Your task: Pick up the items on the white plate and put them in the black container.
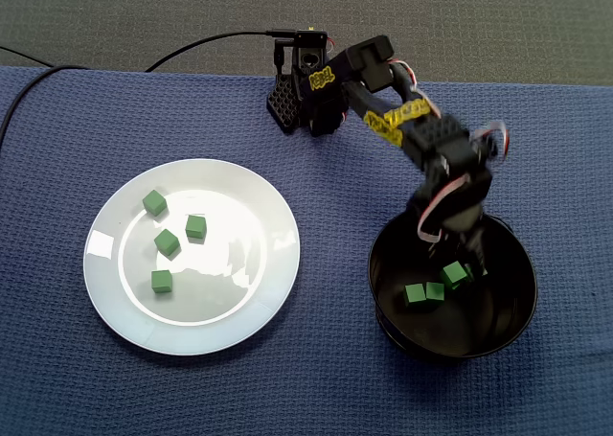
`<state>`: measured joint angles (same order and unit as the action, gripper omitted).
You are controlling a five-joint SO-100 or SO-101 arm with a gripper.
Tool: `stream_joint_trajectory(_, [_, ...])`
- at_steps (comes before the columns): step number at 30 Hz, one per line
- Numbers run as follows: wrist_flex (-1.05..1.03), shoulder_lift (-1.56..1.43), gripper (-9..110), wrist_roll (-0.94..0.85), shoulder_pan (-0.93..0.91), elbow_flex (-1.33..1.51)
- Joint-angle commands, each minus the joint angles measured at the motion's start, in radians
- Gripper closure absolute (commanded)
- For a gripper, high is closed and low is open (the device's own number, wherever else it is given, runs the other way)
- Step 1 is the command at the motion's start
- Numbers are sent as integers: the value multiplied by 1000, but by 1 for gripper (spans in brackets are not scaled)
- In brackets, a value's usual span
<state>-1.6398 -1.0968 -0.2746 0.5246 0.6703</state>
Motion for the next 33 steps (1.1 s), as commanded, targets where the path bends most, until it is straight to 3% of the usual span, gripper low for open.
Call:
stream_joint_trajectory(1, [-189,-181,77,-91,-23,-417])
stream_joint_trajectory(5, [-121,-425,78,-100,-187,-279])
stream_joint_trajectory(15, [20,-738,70,-133,-960,480])
stream_joint_trajectory(22, [215,-673,71,-169,-1114,907])
stream_joint_trajectory(33, [325,-462,72,-236,-1203,989])
